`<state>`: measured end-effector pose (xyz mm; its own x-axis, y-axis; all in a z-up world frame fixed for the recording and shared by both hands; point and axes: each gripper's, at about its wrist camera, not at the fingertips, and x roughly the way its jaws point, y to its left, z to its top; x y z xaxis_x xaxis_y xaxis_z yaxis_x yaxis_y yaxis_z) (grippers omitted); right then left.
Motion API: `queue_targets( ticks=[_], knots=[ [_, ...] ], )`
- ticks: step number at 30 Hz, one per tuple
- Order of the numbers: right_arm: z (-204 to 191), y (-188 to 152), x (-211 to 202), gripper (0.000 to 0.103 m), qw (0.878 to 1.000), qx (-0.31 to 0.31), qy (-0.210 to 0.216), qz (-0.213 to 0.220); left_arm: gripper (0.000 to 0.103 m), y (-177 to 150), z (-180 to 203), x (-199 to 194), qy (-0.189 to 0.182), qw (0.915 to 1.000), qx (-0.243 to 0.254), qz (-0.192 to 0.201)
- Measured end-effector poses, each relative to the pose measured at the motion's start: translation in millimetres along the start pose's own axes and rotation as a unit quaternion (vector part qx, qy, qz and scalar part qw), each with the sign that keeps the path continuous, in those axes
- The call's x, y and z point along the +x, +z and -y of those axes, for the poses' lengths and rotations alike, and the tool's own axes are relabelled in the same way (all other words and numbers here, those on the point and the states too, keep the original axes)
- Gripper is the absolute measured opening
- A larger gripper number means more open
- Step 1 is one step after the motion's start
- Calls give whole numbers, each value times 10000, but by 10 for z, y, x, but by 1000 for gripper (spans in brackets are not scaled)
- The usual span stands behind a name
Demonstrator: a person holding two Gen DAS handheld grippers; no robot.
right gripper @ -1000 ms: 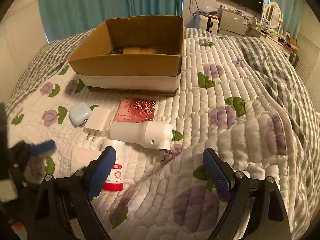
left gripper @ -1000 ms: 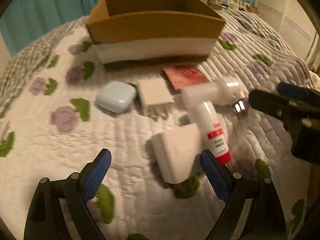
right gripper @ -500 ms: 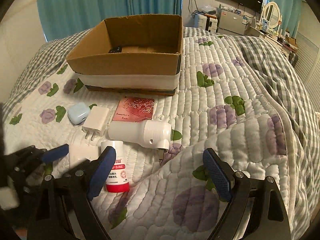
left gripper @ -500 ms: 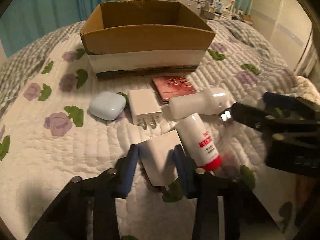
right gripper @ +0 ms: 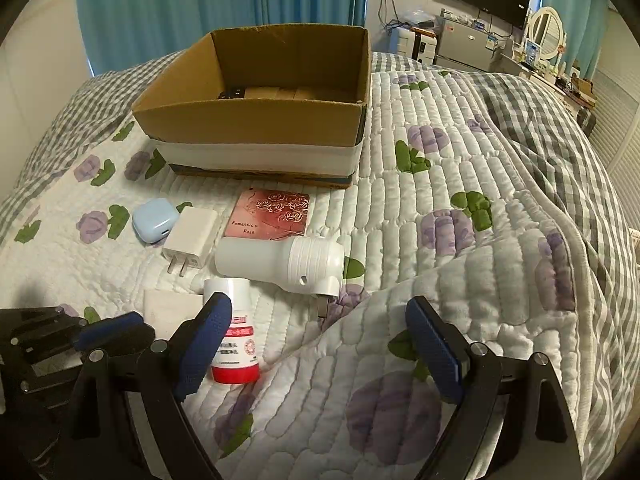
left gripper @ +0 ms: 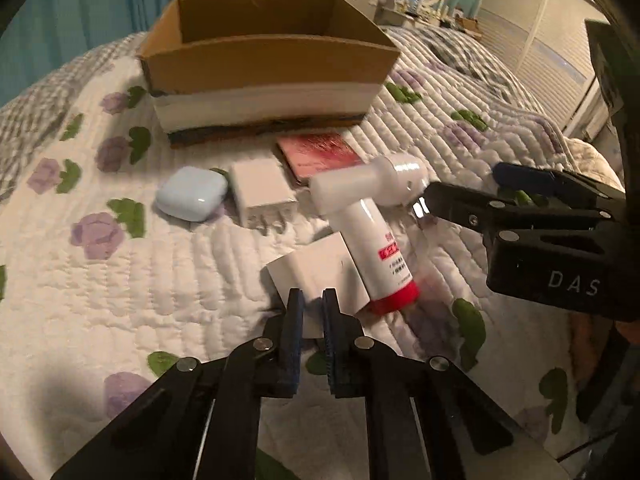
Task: Organize rigid objects
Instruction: 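Move both tools back toward the remaining items beside the box, then grasp the white charger with the left tool while the right grasps another white charger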
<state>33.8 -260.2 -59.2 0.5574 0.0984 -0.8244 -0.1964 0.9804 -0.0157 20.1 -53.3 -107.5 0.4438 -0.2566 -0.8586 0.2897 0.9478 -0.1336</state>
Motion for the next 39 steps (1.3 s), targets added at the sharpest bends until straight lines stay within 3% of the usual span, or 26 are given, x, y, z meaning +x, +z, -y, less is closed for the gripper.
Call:
queue_targets(
  ticks=[3, 4, 5, 9, 14, 18, 24, 28, 30, 32, 34, 37, 39],
  knots=[
    [1, -2, 1, 89, 10000, 0, 3, 1, 30, 15, 3, 69, 2, 9999, -118, -62],
    [-3, -4, 2, 89, 10000, 0, 12, 1, 44, 13, -1, 103, 32, 9998, -140, -146],
    [-3, -7, 1, 89, 10000, -4, 22, -1, 47, 6, -9, 117, 74, 9996, -154, -204],
    [-40, -17, -11, 89, 9997, -105, 211, -22, 46, 20, -82, -2, 199, 9995, -224, -88],
    [-192, -36, 69, 89, 9955, -352, 808, -335, 46, 30, -297, -220, 1035, 9945, -67, 139],
    [-403, -65, 137, 79, 9935, -663, 769, -513, 47, 42, -565, -255, 1081, 9927, -503, 153],
    [-695, -131, 236, 78, 9830, -902, 1351, -860, 47, 37, -652, -268, 991, 9929, -609, 231],
    [-780, -107, 400, 82, 9864, -987, 872, -979, 49, 3, -664, -243, 1011, 9925, -655, 189],
    [-749, -86, 471, 83, 9871, -806, 873, -1074, 51, 5, -687, -243, 1025, 9920, -717, 183],
    [-809, -104, 390, 80, 9877, -941, 780, -975, 51, 6, -716, -258, 1004, 9918, -771, 197],
    [-830, -131, 223, 63, 9894, -882, 864, -765, 52, 6, -733, -267, 984, 9916, -812, 215],
    [-839, -160, 145, 63, 9868, -724, 1211, -798, 52, 4, -736, -259, 968, 9917, -820, 219],
    [-894, -193, 276, 64, 9860, -829, 1051, -996, 52, -2, -727, -254, 972, 9918, -804, 216]
  ],
)
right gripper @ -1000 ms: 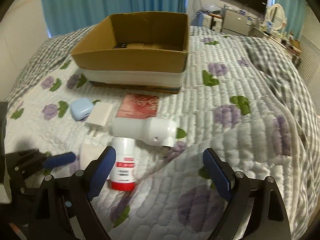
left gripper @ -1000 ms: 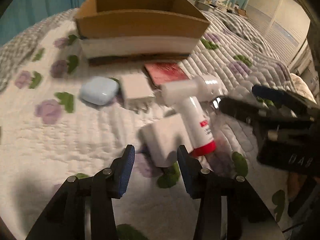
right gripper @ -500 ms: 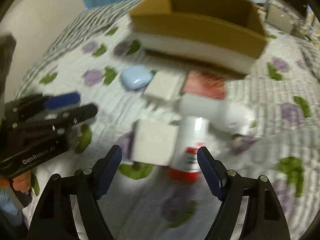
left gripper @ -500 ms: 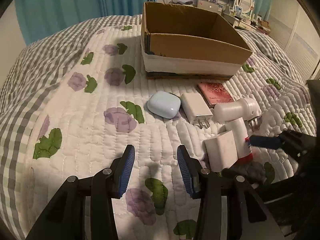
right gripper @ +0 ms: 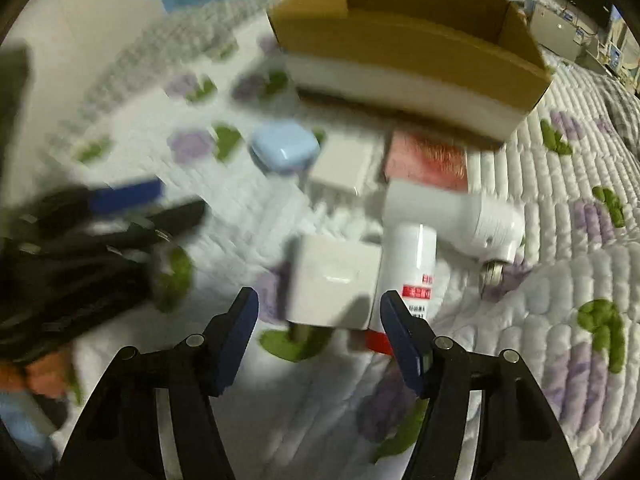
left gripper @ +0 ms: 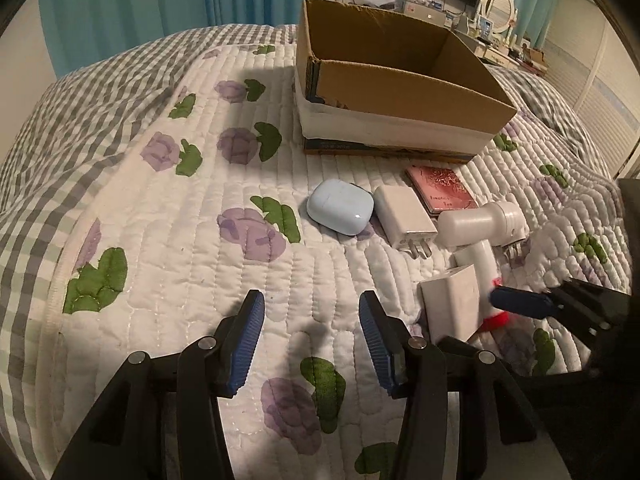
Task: Organize rigid objects
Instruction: 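Grasp the white charger with the left tool while the right grasps another white charger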
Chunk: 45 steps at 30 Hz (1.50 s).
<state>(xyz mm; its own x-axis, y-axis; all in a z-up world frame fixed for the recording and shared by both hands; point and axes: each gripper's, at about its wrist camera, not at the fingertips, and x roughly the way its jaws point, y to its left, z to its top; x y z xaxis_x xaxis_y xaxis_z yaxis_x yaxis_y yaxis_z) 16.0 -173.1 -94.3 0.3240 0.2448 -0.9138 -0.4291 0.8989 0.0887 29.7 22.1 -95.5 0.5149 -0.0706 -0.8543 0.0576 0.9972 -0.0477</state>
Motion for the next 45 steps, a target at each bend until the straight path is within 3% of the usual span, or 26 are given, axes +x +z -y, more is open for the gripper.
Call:
queue_targets(
  ticks=[2, 5, 9, 10, 19, 26, 33, 37, 39, 45],
  knots=[
    [-5, 32, 100, 64, 9999, 53, 100, -4, 52, -3, 0, 0, -7, 10000, -3, 2],
    [-30, 67, 237, 63, 9998, 38, -172, -66, 52, -4, 1, 4, -19, 10000, -35, -8],
    [56, 90, 386, 61, 9993, 319, 73, -176, 52, -5, 0, 2, -29, 10000, -23, -2],
    [60, 97, 376, 53, 9992, 357, 93, -144, 52, -5, -1, 2, -34, 10000, -13, 8],
    [135, 104, -116, 52, 9978, 369, -4, 554, 53, 33, 67, -37, -35, 10000, -18, 55],
    [441, 401, -532, 52, 9936, 210, -561, 960, 53, 288, 328, 22, -260, 9995, -71, 142],
    [834, 635, -488, 52, 9922, 177, -811, 928, 53, 543, 595, 415, -345, 9994, -29, -46],
    [1008, 664, -370, 52, 9931, 319, -715, 872, 52, 583, 673, 659, -393, 9990, -118, -202],
    [1085, 659, -311, 52, 9934, 443, -673, 819, 52, 580, 735, 752, -236, 9994, 39, -243],
    [1195, 649, -211, 52, 9936, 661, -599, 697, 42, 611, 783, 933, -53, 9996, 36, -292]
  ],
)
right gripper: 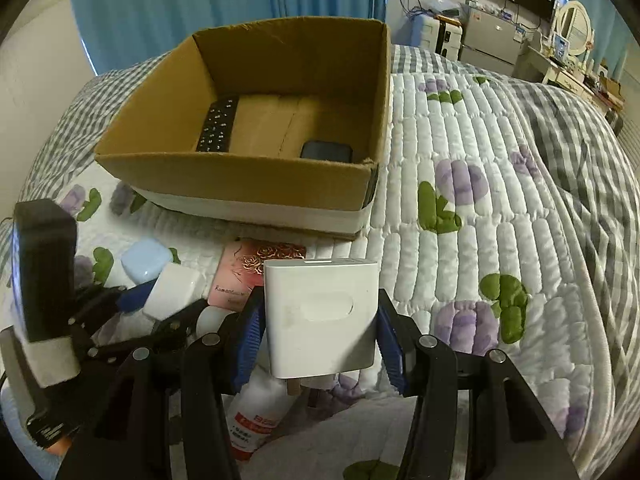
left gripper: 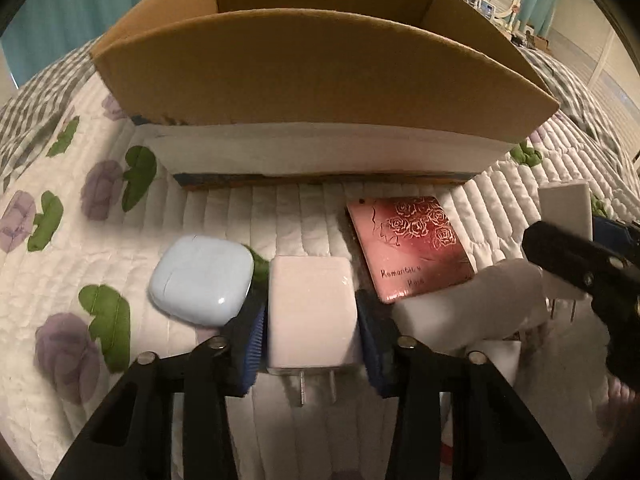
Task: Organize rigid objects
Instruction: 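Grasp the white charger with the left tool while the right grasps another white charger, then drop the white charger into the box with the left tool while the right drops its charger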
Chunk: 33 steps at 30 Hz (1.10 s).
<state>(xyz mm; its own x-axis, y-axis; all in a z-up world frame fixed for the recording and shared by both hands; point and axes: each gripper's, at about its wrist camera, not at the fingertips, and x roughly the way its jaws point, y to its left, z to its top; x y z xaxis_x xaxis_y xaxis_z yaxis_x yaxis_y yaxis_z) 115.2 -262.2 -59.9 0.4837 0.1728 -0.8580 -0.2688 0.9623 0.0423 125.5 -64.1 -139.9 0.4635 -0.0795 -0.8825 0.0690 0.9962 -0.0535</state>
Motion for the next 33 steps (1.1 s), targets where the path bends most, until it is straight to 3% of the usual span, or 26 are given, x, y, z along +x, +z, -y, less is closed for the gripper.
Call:
queue_targets(
  ticks=[4, 11, 19, 26, 33],
  knots=[
    [-45, -17, -9, 52, 9999, -92, -39, 32, 41, -25, -36, -137, -189, 9998, 20, 44],
    [-115, 13, -317, 52, 9992, -193, -48, 357, 41, -50, -68, -800, -424, 9972, 111, 609],
    [-305, 384, -922, 52, 9935, -605, -129, 955, 41, 524, -160, -1406, -532, 9886, 143, 1400],
    [-309, 1050, -1066, 52, 9874, -712, -191, 1400, 41, 1188, -224, -1379, -539, 9850, -20, 1637],
    [-41, 1498, -650, 52, 9891, -461, -215, 1380, 41, 1550, -165, -722, -316, 9910, 47, 1297]
  ],
)
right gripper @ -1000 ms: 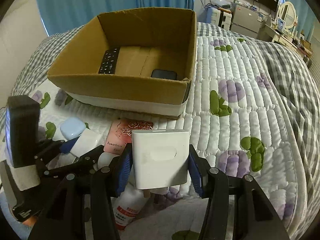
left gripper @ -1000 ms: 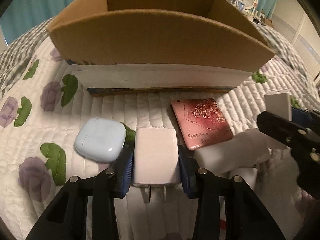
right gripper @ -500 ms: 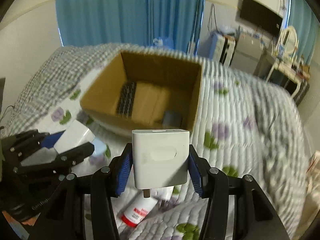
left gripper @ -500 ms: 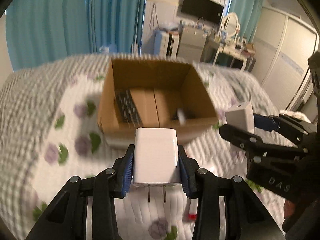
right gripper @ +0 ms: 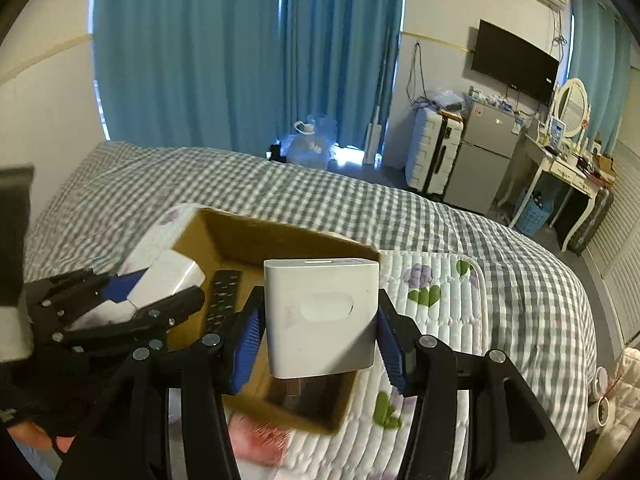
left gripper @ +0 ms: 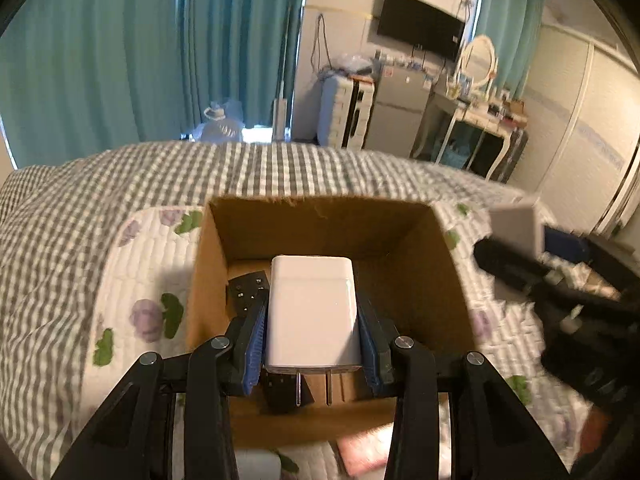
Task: Organize rigid objects
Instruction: 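Drop the white charger into the box with the left tool while the right drops its charger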
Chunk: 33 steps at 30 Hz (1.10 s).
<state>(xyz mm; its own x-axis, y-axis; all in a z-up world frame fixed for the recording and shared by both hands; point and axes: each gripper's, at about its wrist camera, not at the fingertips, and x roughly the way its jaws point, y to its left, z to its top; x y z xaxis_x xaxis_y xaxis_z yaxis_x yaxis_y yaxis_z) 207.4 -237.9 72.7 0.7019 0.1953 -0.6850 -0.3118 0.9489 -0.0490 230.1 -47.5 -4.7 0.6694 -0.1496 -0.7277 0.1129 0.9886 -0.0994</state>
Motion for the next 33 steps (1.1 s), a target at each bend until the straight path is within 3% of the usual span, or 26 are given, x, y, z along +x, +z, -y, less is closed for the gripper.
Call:
queue_targets(
  ticks=[4, 9, 14, 21, 28, 29, 31, 33],
  knots=[
    [145, 1, 265, 52, 9999, 69, 21, -115, 41, -75, 35, 343, 88, 9997, 155, -182],
    [284, -68, 470, 52, 9995, 170, 99, -227, 45, -126, 71, 496, -84, 9994, 159, -286],
    [324, -114, 494, 52, 9994, 224, 111, -250, 46, -46, 65, 283, -46, 9996, 283, -37],
    [157, 63, 666, 52, 9989, 160, 203, -390, 46, 34, -307, -41, 225, 9997, 29, 112],
    [-76, 130, 1098, 52, 9980, 23, -196, -600, 51, -30, -660, -319, 431, 9985, -125, 307],
    [-60, 121, 1140, 53, 9970, 116, -211, -731, 56, -35, -681, -377, 423, 9984, -120, 344],
    [-44, 95, 1044, 73, 9975, 222, -299, -606, 64, -76, -713, -503, 460, 9980, -95, 433],
    [-61, 81, 872, 75, 9981, 155, -384, -453, 70, -149, -742, -638, 481, 9976, -109, 492]
  ],
)
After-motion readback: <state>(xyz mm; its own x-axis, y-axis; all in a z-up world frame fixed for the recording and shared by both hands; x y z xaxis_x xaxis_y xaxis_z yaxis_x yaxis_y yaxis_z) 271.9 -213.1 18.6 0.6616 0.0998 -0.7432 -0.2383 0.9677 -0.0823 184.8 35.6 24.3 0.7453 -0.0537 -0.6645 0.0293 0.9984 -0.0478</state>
